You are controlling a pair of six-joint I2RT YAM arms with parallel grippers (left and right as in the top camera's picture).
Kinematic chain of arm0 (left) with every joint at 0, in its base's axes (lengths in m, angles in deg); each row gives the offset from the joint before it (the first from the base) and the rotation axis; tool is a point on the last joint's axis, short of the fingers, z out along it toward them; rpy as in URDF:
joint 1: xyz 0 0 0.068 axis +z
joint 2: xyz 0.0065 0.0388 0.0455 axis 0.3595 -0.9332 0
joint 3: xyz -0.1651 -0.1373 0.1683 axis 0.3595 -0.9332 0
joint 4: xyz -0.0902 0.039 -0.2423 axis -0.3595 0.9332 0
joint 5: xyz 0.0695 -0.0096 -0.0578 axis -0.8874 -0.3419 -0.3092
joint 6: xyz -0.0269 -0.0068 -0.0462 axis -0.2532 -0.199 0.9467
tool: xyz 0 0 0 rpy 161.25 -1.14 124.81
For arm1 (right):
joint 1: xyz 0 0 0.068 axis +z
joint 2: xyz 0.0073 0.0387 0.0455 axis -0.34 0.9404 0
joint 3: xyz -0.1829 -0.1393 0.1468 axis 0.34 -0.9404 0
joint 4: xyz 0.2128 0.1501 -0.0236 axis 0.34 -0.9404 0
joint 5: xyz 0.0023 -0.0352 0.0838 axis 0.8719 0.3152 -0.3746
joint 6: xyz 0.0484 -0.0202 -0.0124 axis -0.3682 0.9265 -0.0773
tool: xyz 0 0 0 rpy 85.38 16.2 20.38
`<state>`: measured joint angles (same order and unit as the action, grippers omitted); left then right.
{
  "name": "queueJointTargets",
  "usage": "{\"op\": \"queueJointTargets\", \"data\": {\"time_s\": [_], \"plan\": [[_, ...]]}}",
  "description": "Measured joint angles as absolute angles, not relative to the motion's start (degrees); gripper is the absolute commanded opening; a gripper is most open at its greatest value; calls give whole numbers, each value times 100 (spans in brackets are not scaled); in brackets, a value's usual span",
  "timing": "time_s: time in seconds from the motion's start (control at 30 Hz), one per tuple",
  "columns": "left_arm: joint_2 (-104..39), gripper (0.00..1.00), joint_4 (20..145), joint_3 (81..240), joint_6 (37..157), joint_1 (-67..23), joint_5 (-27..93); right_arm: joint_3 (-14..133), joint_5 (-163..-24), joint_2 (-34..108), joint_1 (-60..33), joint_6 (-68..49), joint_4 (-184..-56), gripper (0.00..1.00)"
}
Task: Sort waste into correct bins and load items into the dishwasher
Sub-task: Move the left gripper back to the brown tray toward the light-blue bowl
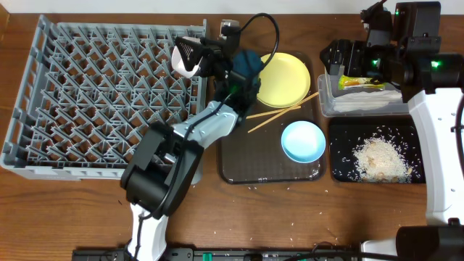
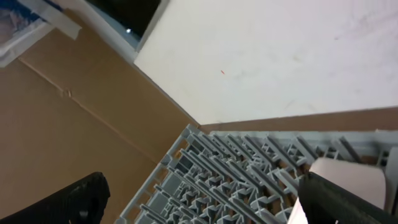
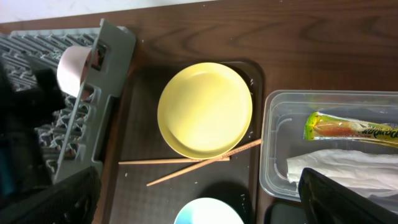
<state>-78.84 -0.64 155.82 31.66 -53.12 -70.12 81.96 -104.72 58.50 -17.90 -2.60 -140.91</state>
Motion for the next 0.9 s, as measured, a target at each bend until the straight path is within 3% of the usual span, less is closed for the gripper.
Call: {"op": "queueJointTargets", "data": {"time_s": [0.27, 0.5, 0.73, 0.9], "plan": [[-7362, 98, 612, 15589, 3665, -5647, -7198, 8196, -10470, 5850, -1790, -262, -14091, 99], [-7340, 98, 3554, 15580, 5339, -5627, -6103, 8196, -10468, 5850, -1790, -260, -14093, 99], [-6673, 100, 5685, 15543, 7127, -5590, -3814, 8196, -10475, 5850, -1790, -260, -14091, 99], [-5416, 99, 6740, 15567, 8287, -5413, -1244, 8193, -10470, 5850, -1790, -262, -14091, 99]]}}
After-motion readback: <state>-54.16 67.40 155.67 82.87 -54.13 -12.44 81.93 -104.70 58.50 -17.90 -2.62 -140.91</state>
